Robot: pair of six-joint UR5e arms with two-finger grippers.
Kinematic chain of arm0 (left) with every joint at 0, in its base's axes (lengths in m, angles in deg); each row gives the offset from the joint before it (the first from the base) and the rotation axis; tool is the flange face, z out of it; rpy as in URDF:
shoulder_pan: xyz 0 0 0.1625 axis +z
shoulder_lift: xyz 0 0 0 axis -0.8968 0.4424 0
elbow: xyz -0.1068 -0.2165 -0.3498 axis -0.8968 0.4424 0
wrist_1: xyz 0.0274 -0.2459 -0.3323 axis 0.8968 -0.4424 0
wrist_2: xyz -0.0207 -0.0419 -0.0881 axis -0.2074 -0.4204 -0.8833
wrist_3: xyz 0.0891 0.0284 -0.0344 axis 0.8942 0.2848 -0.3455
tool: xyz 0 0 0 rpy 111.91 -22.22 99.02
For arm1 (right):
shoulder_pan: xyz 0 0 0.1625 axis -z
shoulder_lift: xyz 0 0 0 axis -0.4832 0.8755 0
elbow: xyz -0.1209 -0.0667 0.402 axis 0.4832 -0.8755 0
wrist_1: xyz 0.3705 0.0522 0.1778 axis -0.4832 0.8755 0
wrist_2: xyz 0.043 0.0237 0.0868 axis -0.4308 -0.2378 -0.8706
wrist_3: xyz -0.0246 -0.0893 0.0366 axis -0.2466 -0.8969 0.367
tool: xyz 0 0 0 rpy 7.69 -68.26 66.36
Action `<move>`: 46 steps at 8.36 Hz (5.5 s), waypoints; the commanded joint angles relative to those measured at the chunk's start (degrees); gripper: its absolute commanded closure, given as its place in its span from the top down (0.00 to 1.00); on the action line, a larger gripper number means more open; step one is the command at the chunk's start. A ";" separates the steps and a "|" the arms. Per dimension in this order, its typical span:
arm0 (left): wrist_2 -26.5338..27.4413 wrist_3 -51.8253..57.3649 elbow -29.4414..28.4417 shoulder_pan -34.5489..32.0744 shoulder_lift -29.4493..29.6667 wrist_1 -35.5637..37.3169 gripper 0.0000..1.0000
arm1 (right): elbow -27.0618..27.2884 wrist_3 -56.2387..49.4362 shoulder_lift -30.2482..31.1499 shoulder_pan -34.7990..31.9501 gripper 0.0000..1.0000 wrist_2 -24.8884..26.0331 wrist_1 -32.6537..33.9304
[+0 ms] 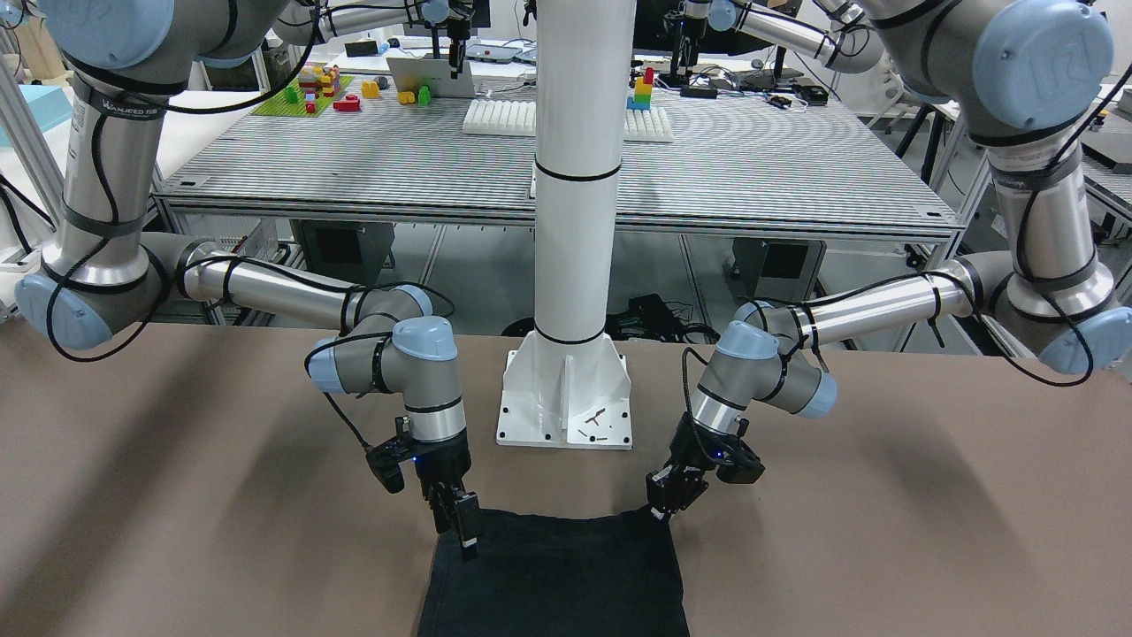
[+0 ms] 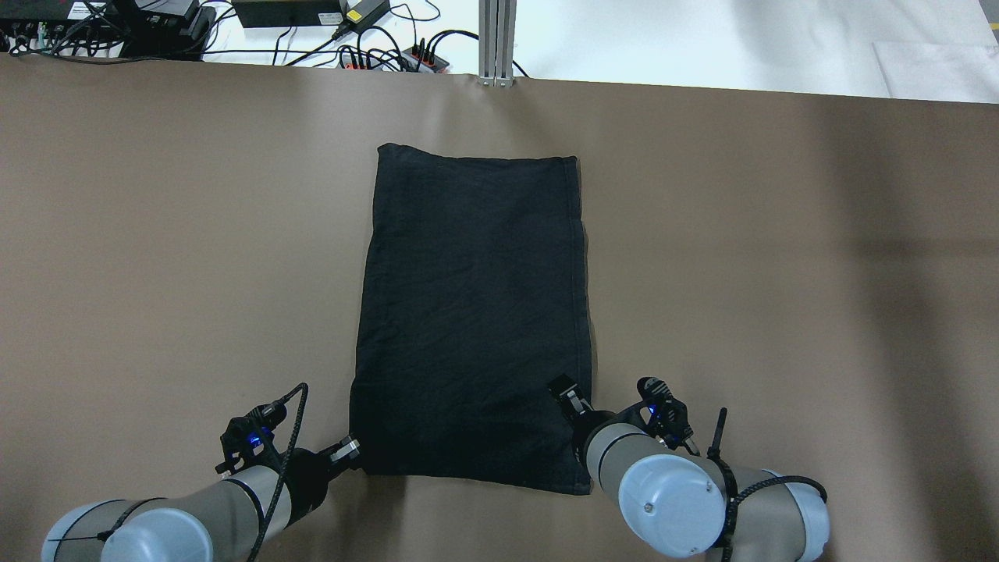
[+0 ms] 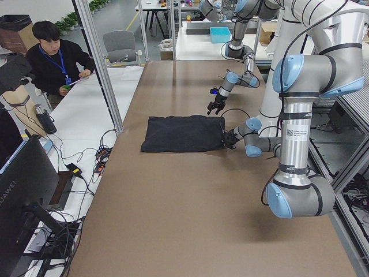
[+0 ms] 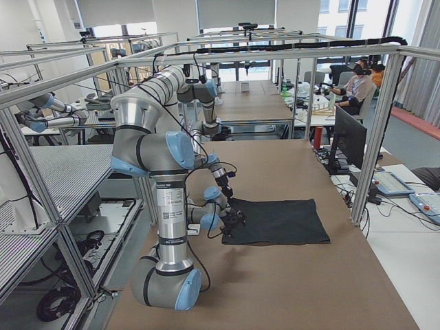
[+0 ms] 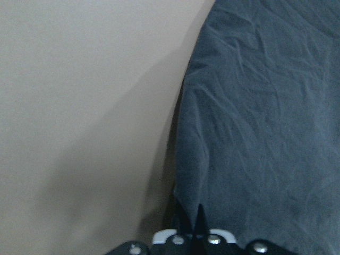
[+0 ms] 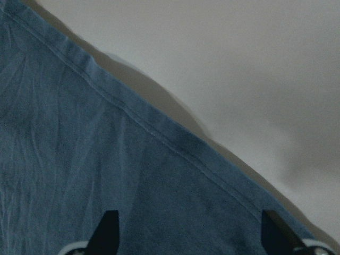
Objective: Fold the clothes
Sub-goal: 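Grasp the near corners of the shirt with both grippers, then lift the near edge with both grippers and fold it over toward the far edge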
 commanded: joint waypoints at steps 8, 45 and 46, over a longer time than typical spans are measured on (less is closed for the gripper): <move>0.12 0.09 0.14 0.05 0.04 0.29 0.00 | -9.32 2.08 -6.51 0.16 0.94 0.11 0.10; -20.01 27.84 -32.41 -34.12 44.51 29.61 0.00 | -19.00 -27.45 -19.93 -20.48 0.13 -6.13 3.82; -20.01 29.60 -38.47 -34.57 44.60 23.56 0.00 | -23.68 -31.02 -22.31 -21.27 0.43 -6.30 2.14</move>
